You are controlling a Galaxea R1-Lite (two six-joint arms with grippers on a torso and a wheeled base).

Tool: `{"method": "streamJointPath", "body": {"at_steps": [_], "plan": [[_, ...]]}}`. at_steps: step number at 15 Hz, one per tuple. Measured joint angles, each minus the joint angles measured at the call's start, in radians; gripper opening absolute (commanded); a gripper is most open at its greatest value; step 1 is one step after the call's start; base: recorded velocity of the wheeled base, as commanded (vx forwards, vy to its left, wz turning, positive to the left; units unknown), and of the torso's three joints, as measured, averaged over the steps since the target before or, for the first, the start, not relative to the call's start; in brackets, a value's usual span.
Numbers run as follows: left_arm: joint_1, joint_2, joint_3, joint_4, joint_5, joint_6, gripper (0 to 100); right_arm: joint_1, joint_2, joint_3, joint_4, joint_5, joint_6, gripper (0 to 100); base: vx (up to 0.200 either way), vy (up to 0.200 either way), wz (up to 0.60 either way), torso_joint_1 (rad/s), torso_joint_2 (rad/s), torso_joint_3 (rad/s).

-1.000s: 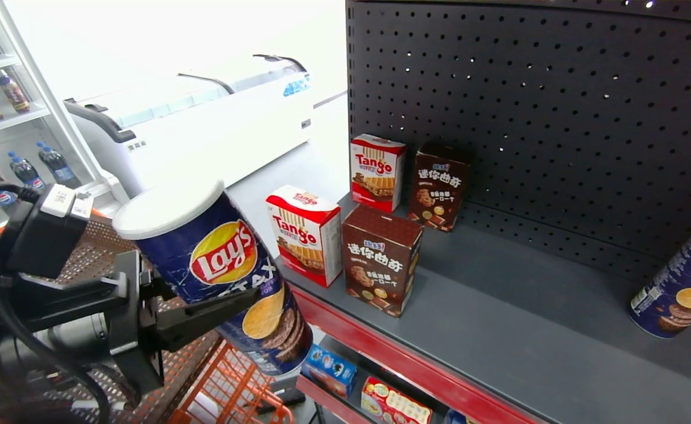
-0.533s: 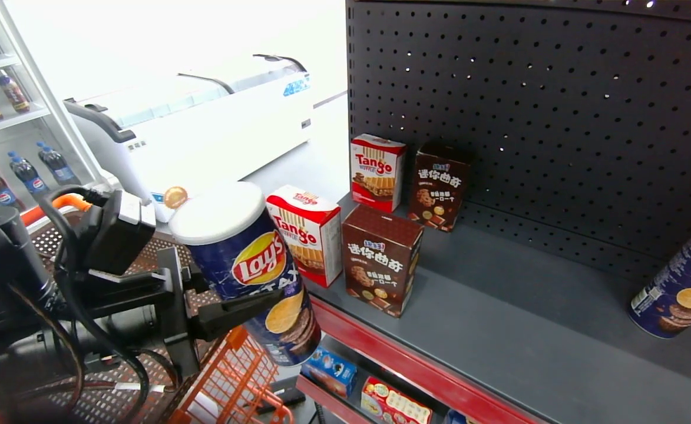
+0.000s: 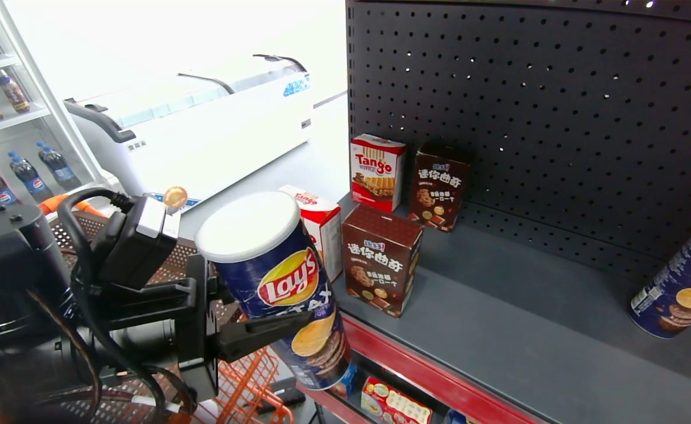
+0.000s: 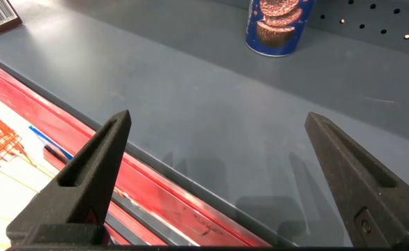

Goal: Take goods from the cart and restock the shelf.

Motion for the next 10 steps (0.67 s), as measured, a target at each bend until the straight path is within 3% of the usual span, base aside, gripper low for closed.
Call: {"method": "streamJointPath", "body": {"at_steps": [4, 7, 10], "plan": [[-0.004, 0.000, 0.004, -0.001, -0.039, 0.001, 0, 0.000, 0.000, 0.000, 0.000, 0.000, 0.000, 100, 0.000, 0.000, 0.00, 0.000, 0.00, 0.000], [-0.005, 0.000, 0.009, 0.000, -0.107, 0.000, 0, 0.000, 0.000, 0.000, 0.000, 0.000, 0.000, 100, 0.000, 0.000, 0.00, 0.000, 0.00, 0.000], [-0.005, 0.000, 0.009, 0.000, -0.110, 0.000, 0, 0.000, 0.000, 0.000, 0.000, 0.000, 0.000, 100, 0.000, 0.000, 0.00, 0.000, 0.00, 0.000]]}}
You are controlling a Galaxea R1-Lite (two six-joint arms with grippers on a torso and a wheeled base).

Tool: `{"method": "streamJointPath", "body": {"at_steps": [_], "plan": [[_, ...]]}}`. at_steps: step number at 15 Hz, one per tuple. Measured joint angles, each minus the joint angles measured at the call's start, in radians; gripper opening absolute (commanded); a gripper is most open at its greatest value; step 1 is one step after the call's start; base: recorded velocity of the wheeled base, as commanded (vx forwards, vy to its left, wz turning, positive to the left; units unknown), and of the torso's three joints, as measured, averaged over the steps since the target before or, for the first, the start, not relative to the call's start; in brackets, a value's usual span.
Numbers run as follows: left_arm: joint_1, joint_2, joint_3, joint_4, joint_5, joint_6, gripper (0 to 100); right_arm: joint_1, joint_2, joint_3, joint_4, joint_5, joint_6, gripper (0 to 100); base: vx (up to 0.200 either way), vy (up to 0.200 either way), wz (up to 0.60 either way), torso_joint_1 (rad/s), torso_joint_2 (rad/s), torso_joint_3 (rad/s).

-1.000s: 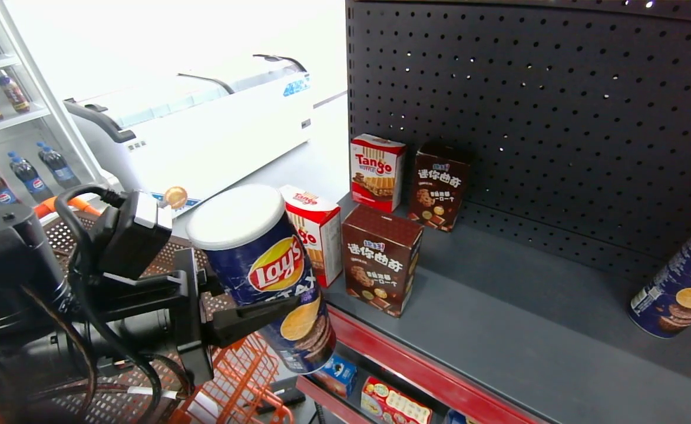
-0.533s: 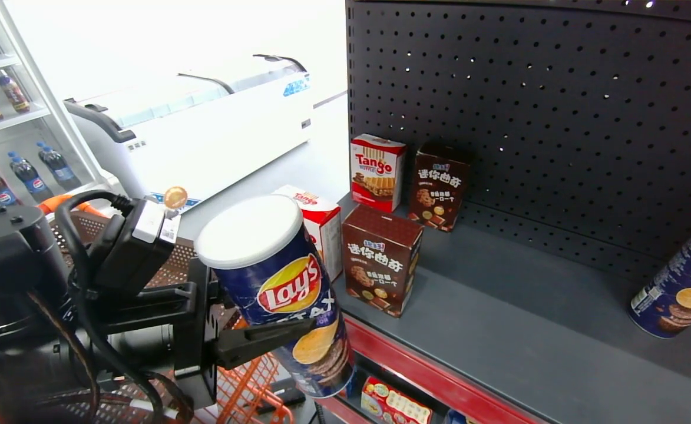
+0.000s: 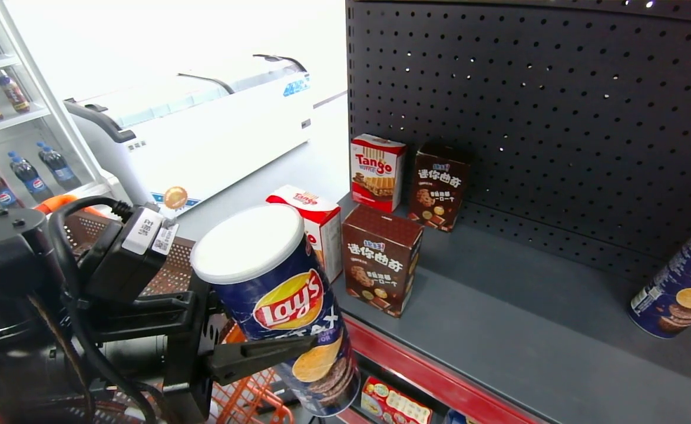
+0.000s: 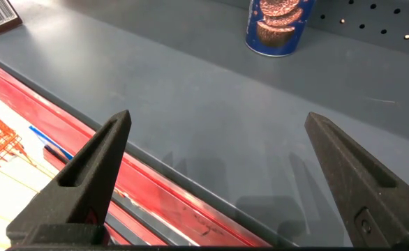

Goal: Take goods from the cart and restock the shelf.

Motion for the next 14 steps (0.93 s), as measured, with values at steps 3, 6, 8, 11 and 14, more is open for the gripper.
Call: {"method": "streamJointPath", "body": {"at_steps": [3, 6, 8, 11, 14], "plan": [[0.001, 0.000, 0.001, 0.000, 0.000, 0.000, 0, 0.000, 0.000, 0.000, 0.000, 0.000, 0.000, 100, 0.000, 0.000, -0.20, 0.001, 0.00, -0.002], [0.004, 0.000, 0.003, 0.001, 0.000, 0.000, 0, 0.000, 0.000, 0.000, 0.000, 0.000, 0.000, 100, 0.000, 0.000, -0.60, -0.007, 0.00, 0.001], [0.004, 0.001, 0.004, 0.002, 0.001, 0.000, 0, 0.001, 0.000, 0.000, 0.001, 0.000, 0.000, 100, 0.000, 0.000, -0.60, 0.010, 0.00, 0.000], [0.004, 0.001, 0.015, -0.003, 0.000, 0.000, 0, 0.000, 0.000, 0.000, 0.000, 0.000, 0.000, 100, 0.000, 0.000, -0.60, -0.002, 0.00, 0.004], [0.006, 0.001, 0.020, -0.001, 0.002, 0.000, 0, 0.000, 0.000, 0.000, 0.000, 0.000, 0.000, 100, 0.000, 0.000, -0.60, 0.002, 0.01, 0.004]]}}
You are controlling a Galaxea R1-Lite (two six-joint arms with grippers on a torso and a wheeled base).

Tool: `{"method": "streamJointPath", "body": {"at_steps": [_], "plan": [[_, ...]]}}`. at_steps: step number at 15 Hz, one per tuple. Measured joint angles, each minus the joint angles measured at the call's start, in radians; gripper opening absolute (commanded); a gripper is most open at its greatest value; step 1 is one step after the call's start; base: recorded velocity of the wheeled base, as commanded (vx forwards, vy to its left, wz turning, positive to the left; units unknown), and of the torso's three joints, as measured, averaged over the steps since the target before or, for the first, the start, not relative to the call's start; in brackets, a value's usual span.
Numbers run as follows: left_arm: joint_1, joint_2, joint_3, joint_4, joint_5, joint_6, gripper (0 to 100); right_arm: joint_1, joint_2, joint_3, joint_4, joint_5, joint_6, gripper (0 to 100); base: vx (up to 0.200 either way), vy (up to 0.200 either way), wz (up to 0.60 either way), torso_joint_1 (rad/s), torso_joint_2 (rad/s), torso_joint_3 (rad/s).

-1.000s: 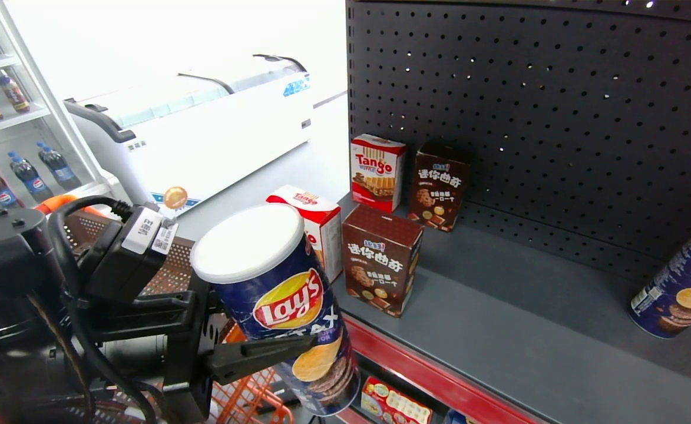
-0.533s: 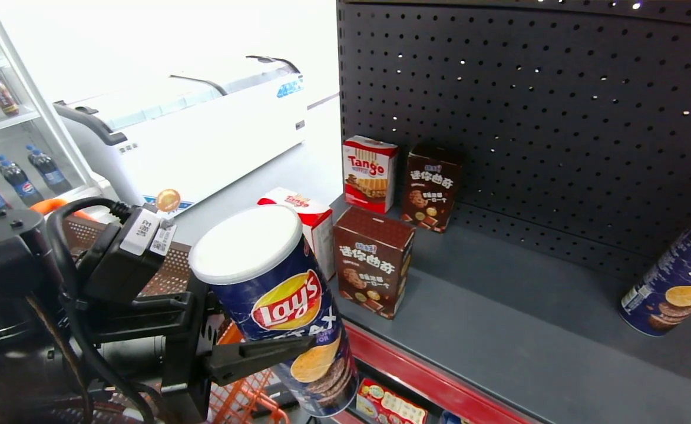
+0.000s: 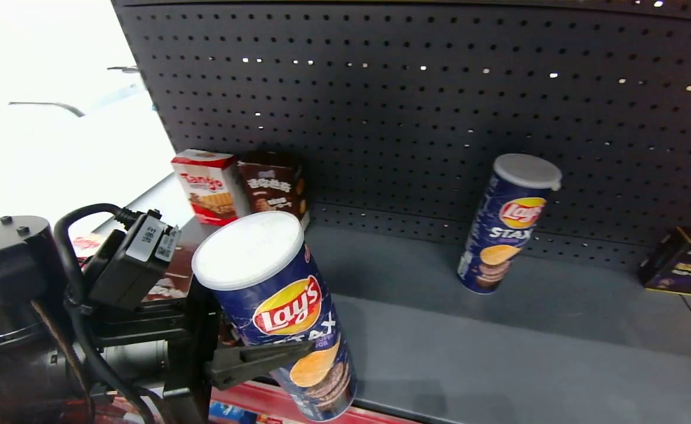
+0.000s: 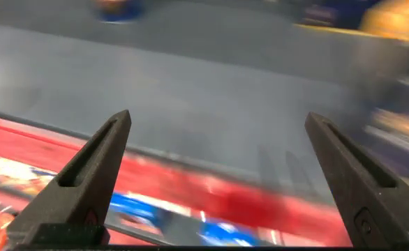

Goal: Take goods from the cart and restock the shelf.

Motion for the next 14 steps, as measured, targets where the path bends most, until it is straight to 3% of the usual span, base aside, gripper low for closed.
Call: {"method": "streamJointPath", "body": {"at_steps": [2, 14], "plan": [[0.001, 0.000, 0.001, 0.000, 0.001, 0.000, 0, 0.000, 0.000, 0.000, 0.000, 0.000, 0.000, 100, 0.000, 0.000, -0.60, 0.002, 0.00, 0.000], [0.011, -0.011, 0.025, -0.007, 0.024, 0.001, 0, 0.001, 0.000, 0.000, 0.001, 0.002, -0.002, 100, 0.000, 0.000, 0.00, 0.000, 0.00, 0.000]]}}
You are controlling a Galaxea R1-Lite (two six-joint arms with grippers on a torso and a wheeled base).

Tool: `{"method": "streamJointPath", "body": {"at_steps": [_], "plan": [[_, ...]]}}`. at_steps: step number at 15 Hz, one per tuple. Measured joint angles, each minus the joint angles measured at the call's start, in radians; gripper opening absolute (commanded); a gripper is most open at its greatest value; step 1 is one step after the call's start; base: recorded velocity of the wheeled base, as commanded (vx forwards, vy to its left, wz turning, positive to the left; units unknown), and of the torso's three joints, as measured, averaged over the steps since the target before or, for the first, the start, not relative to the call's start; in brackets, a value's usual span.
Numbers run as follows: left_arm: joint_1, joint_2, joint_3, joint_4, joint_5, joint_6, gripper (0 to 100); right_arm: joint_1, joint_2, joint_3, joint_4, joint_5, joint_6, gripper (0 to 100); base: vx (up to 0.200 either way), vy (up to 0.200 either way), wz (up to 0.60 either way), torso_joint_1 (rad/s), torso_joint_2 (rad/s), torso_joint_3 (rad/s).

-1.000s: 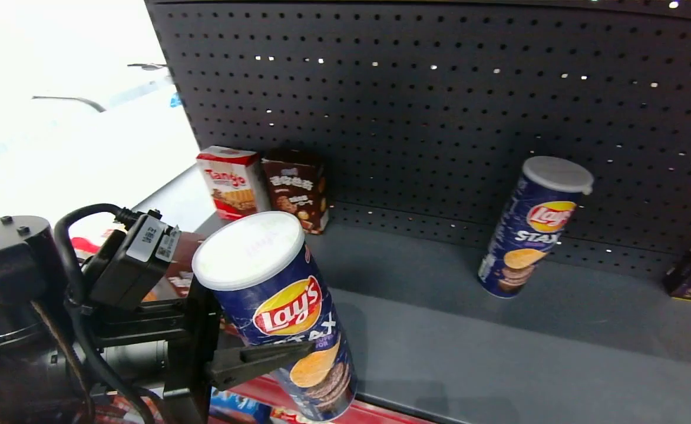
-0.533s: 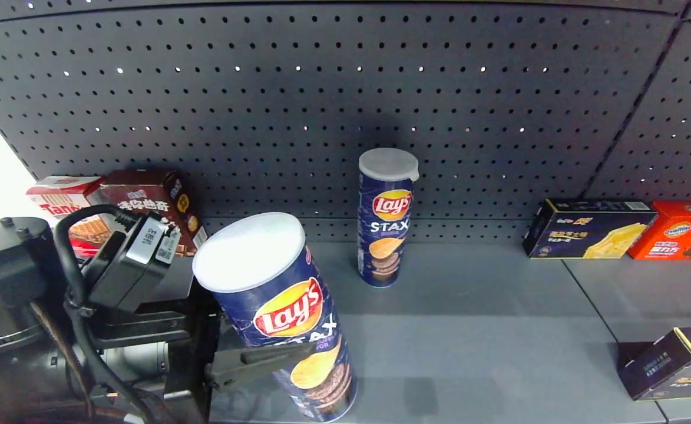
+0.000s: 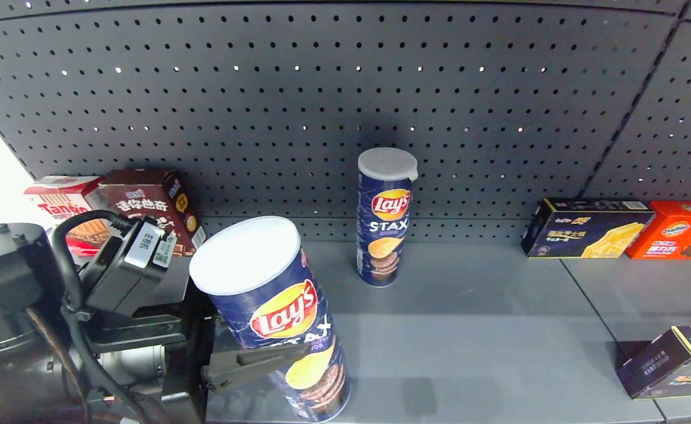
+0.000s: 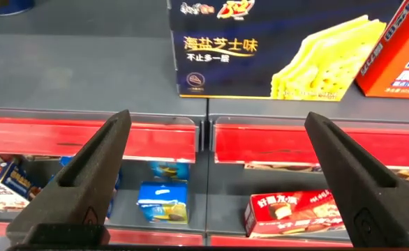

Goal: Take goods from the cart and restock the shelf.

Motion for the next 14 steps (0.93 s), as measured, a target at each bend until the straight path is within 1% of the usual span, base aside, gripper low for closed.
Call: {"method": "streamJointPath", "body": {"at_steps": [2, 4, 5, 6, 8, 11, 14], "plan": [[0.002, -0.016, 0.008, 0.001, 0.048, -0.001, 0, 0.000, 0.000, -0.001, 0.001, 0.001, 0.000, 100, 0.000, 0.000, 0.00, 0.000, 0.00, 0.000], [0.002, -0.032, 0.012, 0.006, 0.062, -0.006, 0, -0.001, 0.000, -0.003, 0.000, -0.013, 0.018, 100, 0.000, 0.000, 0.00, 0.000, 0.00, 0.000], [0.012, -0.039, 0.009, 0.008, 0.061, -0.008, 0, 0.000, 0.006, -0.020, 0.003, -0.013, 0.031, 100, 0.000, 0.000, 0.00, 0.000, 0.00, 0.000], [0.030, -0.041, -0.006, 0.005, 0.059, -0.011, 0, 0.008, 0.025, -0.063, 0.003, -0.009, 0.039, 100, 0.000, 0.000, 0.00, 0.000, 0.00, 0.000], [0.049, -0.035, -0.028, 0.005, 0.056, -0.012, 0, 0.048, 0.138, -0.199, 0.008, 0.021, 0.033, 100, 0.000, 0.000, 0.00, 0.000, 0.00, 0.000], [0.057, -0.029, -0.012, 0.005, 0.054, -0.014, 0, 0.130, 0.362, -0.426, -0.008, 0.162, -0.009, 100, 0.000, 0.000, 0.00, 0.000, 0.00, 0.000], [0.063, -0.029, -0.002, 0.005, 0.031, -0.016, 0, 0.234, 0.570, -0.549, -0.019, 0.243, -0.026, 100, 0.000, 0.000, 0.00, 0.000, 0.00, 0.000]]}}
